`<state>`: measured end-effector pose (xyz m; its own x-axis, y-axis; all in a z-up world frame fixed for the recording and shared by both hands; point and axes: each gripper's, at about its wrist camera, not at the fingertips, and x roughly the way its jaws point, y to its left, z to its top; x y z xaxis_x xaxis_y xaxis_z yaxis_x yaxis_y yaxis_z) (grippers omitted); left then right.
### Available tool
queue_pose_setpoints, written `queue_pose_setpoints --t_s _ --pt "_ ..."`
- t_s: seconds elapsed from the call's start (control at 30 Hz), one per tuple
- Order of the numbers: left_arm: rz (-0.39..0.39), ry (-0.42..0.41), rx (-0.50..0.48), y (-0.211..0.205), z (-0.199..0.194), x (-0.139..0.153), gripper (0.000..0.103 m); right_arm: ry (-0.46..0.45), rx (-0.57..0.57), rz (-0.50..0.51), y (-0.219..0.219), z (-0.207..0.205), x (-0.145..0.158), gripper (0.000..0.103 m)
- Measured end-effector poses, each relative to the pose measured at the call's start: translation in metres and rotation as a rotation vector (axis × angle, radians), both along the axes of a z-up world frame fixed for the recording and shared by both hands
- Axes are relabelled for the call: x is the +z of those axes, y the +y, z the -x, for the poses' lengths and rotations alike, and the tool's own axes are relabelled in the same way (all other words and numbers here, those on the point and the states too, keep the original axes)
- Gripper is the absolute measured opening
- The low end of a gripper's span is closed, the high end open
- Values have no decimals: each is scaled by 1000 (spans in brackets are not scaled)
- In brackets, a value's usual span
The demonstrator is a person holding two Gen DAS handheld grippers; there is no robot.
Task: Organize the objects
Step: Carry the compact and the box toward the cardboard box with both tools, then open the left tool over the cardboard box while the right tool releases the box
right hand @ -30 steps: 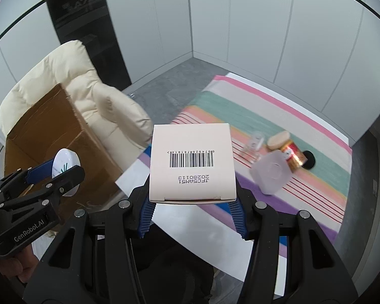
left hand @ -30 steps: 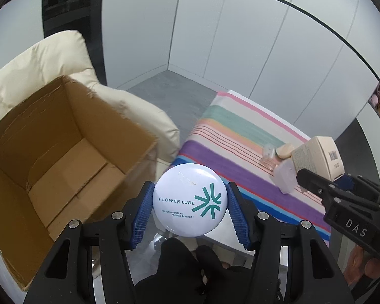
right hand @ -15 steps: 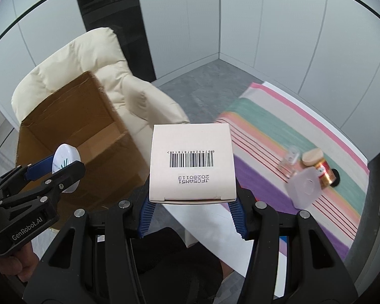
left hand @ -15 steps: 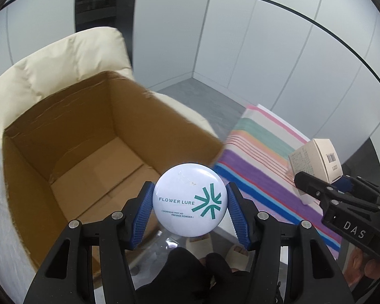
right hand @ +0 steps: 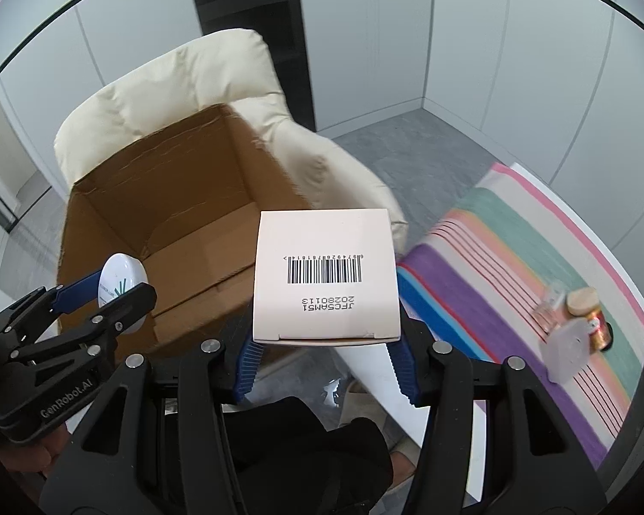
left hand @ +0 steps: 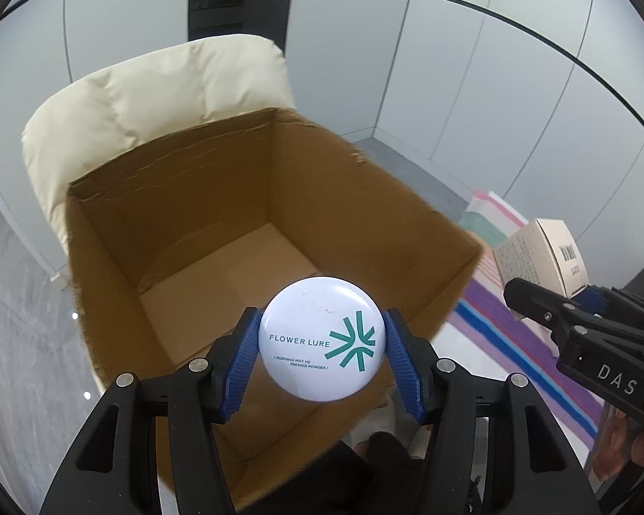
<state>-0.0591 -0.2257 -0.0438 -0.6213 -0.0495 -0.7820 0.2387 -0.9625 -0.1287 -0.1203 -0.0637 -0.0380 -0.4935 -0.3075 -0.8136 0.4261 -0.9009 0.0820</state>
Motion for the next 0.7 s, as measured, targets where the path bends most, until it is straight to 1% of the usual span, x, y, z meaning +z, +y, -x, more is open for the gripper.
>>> queue_pose_setpoints --t_s 0.13,0.2,0.27,0.33,0.4,0.43,0.53,0.63,0.7 --pt "14 4 12 -14 -6 -1 59 -1 41 1 -25 -2 -3 54" --pt "36 10 10 -17 -11 0 59 -1 57 5 -35 -2 -3 54" --pt "69 24 23 -21 -17 2 67 -1 75 4 -47 -2 -4 54" --pt "95 45 46 -26 -24 6 88 -3 90 3 -57 -2 -5 54" --pt "120 76 76 -34 -31 12 100 -5 101 2 -67 -2 -7 54" --pt "141 88 95 -38 -35 14 103 -6 107 3 -72 -2 -7 54" --pt "153 96 122 -51 -43 16 103 -5 122 -1 -85 -3 -7 55" --pt "149 71 165 -67 -48 12 103 -11 139 -7 -97 -5 -9 55" --pt "131 57 192 -76 -51 10 103 -8 146 -5 -103 -5 -10 55"
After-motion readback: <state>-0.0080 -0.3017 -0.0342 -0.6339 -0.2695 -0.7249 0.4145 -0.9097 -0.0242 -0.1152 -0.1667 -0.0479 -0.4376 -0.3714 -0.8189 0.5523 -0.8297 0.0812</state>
